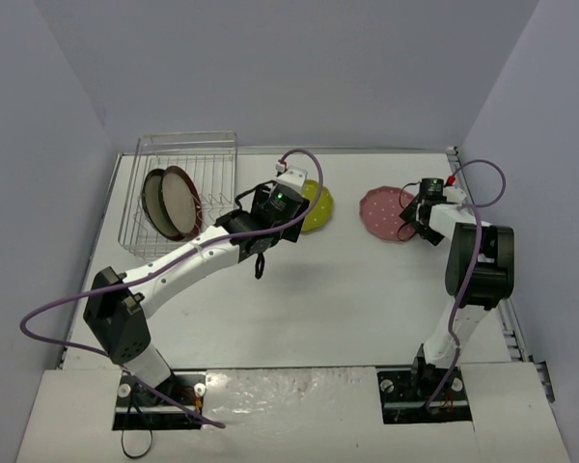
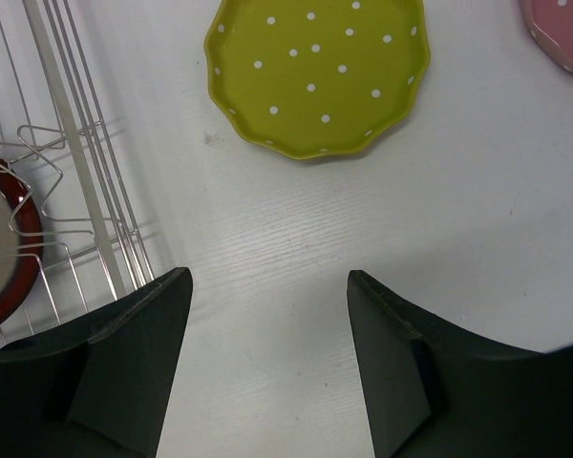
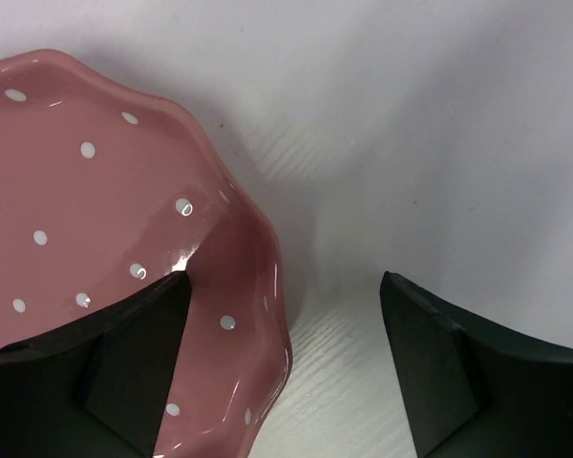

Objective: Load the plates into the dish rack

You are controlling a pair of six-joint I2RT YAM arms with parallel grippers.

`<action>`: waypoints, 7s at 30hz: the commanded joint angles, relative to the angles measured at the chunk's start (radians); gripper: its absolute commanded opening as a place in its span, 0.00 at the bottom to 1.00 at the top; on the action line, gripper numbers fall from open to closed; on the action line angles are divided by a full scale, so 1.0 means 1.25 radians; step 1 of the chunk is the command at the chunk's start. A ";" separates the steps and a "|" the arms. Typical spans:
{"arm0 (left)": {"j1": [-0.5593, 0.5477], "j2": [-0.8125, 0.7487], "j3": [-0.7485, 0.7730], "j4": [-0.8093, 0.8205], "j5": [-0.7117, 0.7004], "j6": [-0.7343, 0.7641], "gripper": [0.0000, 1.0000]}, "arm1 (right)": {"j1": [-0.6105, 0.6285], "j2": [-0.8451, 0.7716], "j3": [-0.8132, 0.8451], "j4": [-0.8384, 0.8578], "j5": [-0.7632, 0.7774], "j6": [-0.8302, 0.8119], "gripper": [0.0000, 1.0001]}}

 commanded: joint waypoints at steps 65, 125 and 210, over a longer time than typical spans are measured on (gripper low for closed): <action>0.077 0.487 0.219 0.520 0.705 -0.562 0.70 | -0.010 -0.325 -0.124 0.052 -0.145 0.028 0.00; 0.030 0.587 0.094 0.832 0.723 -0.967 0.69 | -0.027 -0.376 -0.047 -0.031 -0.166 0.006 0.00; -0.069 0.663 0.254 0.850 0.458 -1.130 0.35 | -0.024 -0.466 -0.178 -0.030 -0.214 -0.009 0.00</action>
